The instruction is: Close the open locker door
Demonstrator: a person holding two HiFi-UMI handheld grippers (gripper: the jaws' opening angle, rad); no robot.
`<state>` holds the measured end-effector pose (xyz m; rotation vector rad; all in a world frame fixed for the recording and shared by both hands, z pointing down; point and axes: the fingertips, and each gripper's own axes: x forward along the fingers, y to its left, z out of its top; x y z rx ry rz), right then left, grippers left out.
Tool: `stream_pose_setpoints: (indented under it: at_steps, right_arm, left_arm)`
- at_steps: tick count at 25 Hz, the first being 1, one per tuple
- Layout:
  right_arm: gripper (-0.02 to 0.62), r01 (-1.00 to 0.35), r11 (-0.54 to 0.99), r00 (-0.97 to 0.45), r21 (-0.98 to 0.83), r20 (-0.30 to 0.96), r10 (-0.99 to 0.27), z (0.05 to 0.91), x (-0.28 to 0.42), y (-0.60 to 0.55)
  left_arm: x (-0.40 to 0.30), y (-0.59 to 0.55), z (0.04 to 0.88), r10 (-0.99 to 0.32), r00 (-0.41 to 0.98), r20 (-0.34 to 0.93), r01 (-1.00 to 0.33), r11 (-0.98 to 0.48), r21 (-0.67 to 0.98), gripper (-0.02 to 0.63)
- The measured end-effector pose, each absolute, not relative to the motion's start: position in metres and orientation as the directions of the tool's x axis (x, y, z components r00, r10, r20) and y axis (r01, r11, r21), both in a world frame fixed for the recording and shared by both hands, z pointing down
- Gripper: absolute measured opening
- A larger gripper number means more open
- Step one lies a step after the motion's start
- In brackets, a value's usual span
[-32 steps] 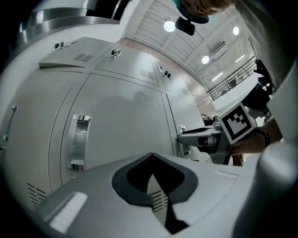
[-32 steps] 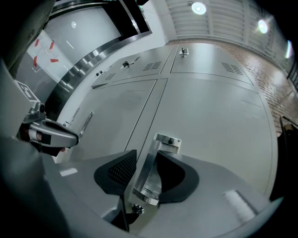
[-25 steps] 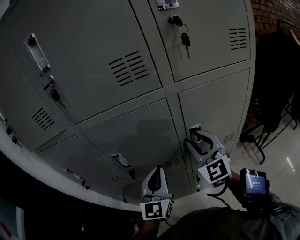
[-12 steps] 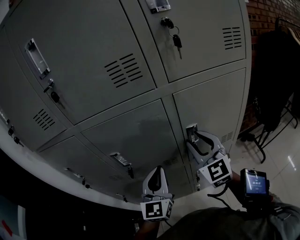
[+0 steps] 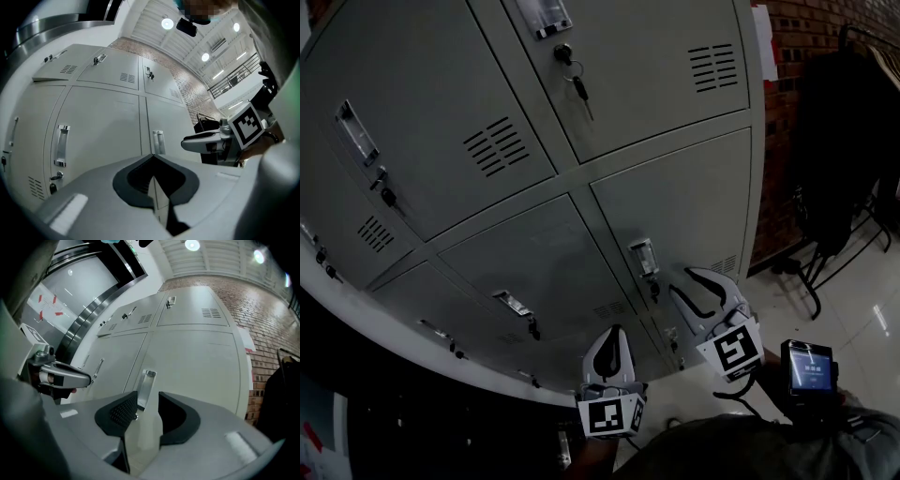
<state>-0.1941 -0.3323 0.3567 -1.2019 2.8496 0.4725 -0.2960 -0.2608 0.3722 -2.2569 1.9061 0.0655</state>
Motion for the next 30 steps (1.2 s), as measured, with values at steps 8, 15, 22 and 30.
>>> stream_pose_setpoints:
  at_steps: [8, 15, 22, 30]
  right_arm:
    - [0.13, -0.652, 0.726, -0.756, 0.22, -0.115, -0.644, 0.37, -0.119, -0.284]
    - [0.117, -0.624, 0.756, -0.781, 0.195, -0.135, -0.61, 0.368, -0.076, -0.24]
    - [0.101, -0.652, 0.733, -0.758, 0.196, -0.158, -0.632, 0.361, -0.057, -0.186]
    - [0.097, -0.708, 0.686, -0.704, 0.168, -0.089, -0.705, 0.382, -0.055, -0.093]
  left_arm:
    - [-0.216, -0.218, 0.383, -0.987, 0.099, -0.125, -0.991, -0.086, -0.105, 0.0]
    - [-0.17, -0.179, 0.381, -0.991, 0.067, -0.117, -0.991, -0.053, -0.12, 0.0]
    - [-0.15, -0.135, 0.368, -0.982, 0.122, -0.146, -0.986, -0.103, -0.132, 0.0]
    - [-0.161, -0.046, 0.39, -0.979, 0.18, -0.099, -0.981, -0.171, -0.087, 0.0]
